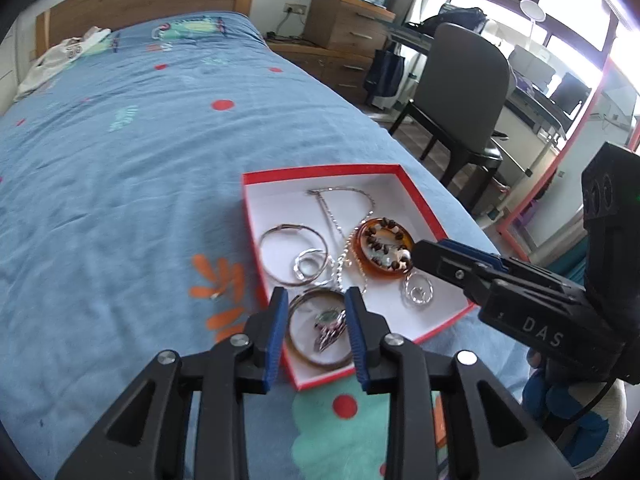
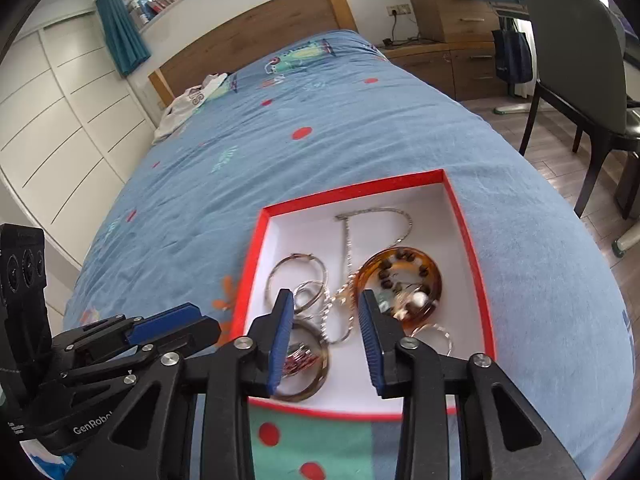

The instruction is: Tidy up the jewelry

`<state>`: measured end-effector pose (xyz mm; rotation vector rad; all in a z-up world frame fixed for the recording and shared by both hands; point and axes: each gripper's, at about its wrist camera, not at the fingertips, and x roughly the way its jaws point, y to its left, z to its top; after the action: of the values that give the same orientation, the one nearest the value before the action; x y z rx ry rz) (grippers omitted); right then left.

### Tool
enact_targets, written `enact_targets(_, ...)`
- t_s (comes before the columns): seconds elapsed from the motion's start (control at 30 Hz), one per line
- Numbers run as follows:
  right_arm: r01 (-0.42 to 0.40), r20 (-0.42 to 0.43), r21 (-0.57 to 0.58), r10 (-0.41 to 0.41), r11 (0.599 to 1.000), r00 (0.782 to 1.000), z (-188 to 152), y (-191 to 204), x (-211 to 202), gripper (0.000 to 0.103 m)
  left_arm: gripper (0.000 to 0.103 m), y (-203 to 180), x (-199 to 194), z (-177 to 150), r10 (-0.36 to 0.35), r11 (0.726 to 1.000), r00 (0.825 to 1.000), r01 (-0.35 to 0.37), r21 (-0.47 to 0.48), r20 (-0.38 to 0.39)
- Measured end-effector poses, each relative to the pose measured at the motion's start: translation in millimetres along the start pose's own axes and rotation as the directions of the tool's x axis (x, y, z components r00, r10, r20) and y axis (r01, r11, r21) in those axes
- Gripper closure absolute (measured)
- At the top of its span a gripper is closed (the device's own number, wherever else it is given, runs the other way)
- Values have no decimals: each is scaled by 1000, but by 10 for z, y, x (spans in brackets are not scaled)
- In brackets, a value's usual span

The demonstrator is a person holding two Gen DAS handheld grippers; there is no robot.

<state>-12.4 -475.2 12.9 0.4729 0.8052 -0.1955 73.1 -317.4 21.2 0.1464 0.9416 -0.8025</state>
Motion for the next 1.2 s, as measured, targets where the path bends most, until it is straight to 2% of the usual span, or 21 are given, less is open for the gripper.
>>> enact_targets(0.1, -15, 10, -13, 15, 1000, 1000, -87, 150, -156, 66, 63, 68, -256, -99, 47, 999, 998, -46, -18, 34)
enact_targets(0.23, -30, 11, -37, 31, 999, 999, -212, 363, -311, 62, 61, 175, -630, -256, 109, 993, 991, -106, -51, 74)
enact_targets(0.4, -58, 17, -74, 59, 996, 998, -387, 683, -478, 58, 55, 345, -1093, -452, 206, 976, 971, -194, -99, 120)
enact_targets(0.57, -66, 28, -121, 69, 990, 997, -533, 975, -620, 55, 50, 487, -1447, -628, 275, 957, 950, -256, -136, 149)
enact_targets(0.67, -63, 36, -139, 68, 988, 997, -603, 1102, -693, 50, 46, 611, -1645, -731, 306, 945, 939, -280, -167, 159)
enact_targets(1.03, -12, 69, -183, 25, 983, 997, -803, 1404, -869, 30, 42, 842, -1959, -1005, 381, 916, 906, -343, -209, 184)
enact_targets(1.2, 13, 83, -194, 3, 981, 997, -857, 1467, -906, 19, 42, 866, -2040, -1074, 427, 897, 884, -388, -214, 191)
